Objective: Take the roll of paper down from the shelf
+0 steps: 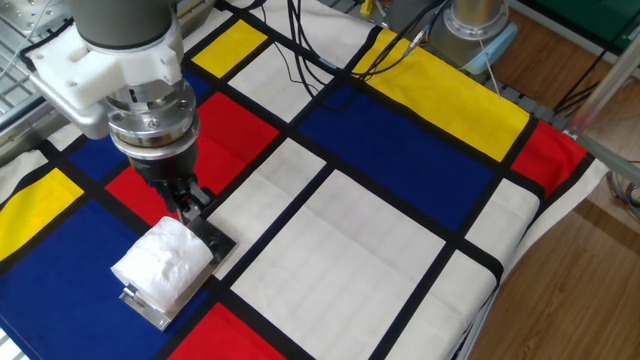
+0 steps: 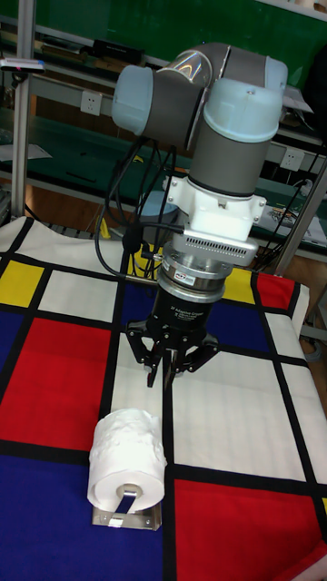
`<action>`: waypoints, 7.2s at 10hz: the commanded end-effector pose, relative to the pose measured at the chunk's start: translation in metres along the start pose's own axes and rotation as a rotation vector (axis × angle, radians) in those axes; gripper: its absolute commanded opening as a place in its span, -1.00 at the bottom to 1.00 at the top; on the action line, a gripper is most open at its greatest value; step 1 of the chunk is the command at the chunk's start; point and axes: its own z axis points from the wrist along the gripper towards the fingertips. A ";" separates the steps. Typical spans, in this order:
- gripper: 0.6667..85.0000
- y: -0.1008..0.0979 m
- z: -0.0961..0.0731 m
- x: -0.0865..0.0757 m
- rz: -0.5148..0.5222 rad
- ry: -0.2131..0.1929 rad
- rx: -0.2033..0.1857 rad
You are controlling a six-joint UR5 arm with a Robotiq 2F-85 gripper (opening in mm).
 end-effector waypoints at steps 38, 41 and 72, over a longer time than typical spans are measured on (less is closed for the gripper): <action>0.36 -0.007 0.001 0.006 -0.124 0.110 -0.058; 0.36 -0.021 0.013 -0.015 -0.151 0.133 -0.029; 1.00 -0.010 0.068 -0.055 -0.187 0.098 -0.061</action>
